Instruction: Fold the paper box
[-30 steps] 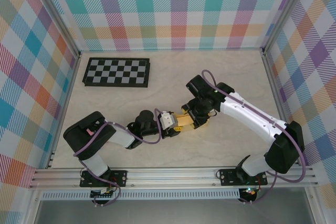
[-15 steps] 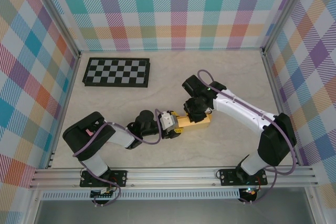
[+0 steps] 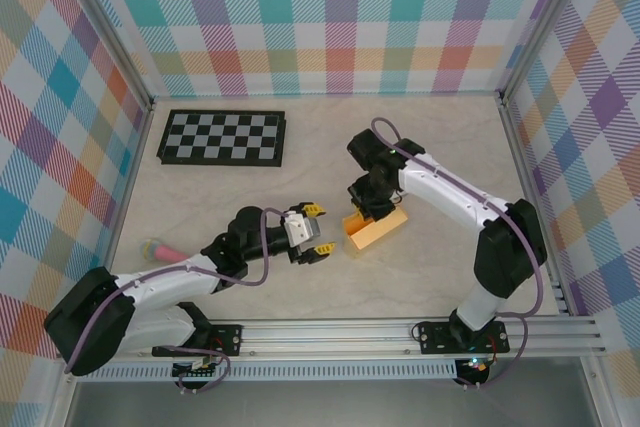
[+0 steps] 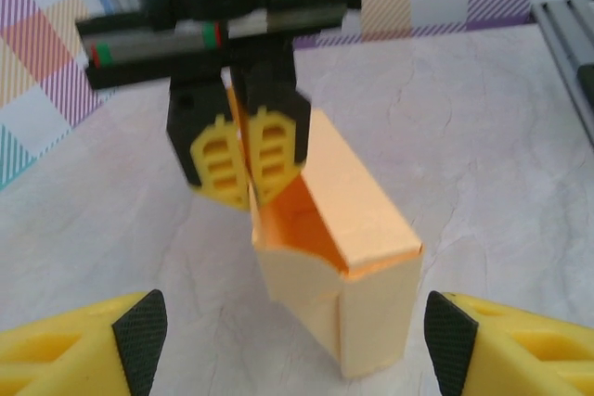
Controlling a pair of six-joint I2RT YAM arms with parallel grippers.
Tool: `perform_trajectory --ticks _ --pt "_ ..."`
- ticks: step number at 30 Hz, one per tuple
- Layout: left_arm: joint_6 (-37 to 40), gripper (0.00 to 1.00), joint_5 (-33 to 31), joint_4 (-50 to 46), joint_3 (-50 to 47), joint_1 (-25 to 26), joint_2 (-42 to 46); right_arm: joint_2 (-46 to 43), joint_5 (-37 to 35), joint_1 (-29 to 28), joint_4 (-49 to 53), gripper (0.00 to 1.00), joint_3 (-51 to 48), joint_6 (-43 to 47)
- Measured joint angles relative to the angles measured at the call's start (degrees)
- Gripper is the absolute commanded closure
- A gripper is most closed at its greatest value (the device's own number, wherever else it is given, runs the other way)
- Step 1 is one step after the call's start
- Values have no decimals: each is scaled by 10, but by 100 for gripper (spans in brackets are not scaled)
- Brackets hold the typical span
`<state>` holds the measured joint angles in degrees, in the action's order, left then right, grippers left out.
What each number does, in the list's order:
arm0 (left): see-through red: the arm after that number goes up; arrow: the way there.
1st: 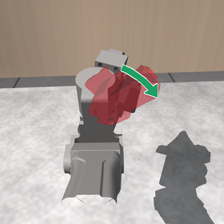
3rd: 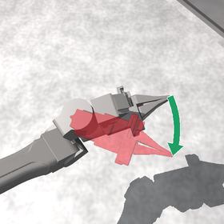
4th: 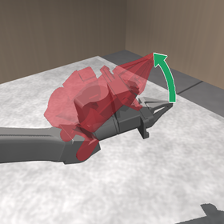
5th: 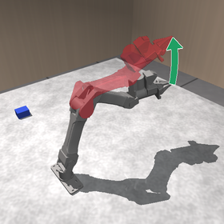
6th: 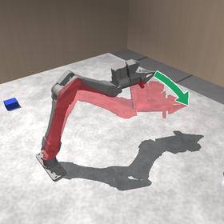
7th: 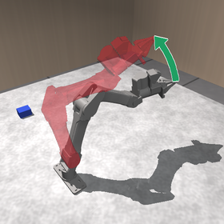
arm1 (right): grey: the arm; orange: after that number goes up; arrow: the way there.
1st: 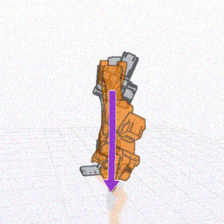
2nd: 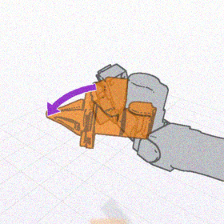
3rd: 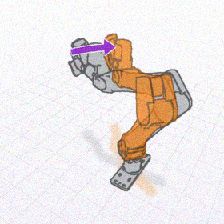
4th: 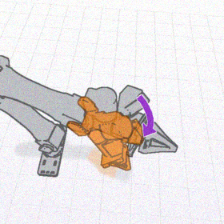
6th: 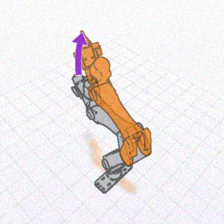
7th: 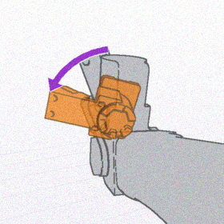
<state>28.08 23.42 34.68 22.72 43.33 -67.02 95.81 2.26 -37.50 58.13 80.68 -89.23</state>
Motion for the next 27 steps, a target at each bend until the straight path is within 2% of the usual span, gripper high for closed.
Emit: perform_trajectory --ticks 3,9,12,14,16,20,27 --pt "5 34 2 -5 0 -14 -31 5 4 3 7 93 4 30" --pt "-11 30 12 -1 2 -19 -87 6 17 3 10 94 4 56" --pt "-30 24 23 1 22 -14 -110 7 17 4 10 94 4 62" --pt "-49 6 18 18 36 -2 -129 9 17 4 10 94 4 64" --pt "-76 0 -4 49 39 27 -144 12 17 4 7 93 4 66" --pt "-102 0 -53 116 30 100 -179 13 18 4 6 94 4 66" --pt "-159 0 -159 228 12 129 -272 14 19 8 3 94 4 61"
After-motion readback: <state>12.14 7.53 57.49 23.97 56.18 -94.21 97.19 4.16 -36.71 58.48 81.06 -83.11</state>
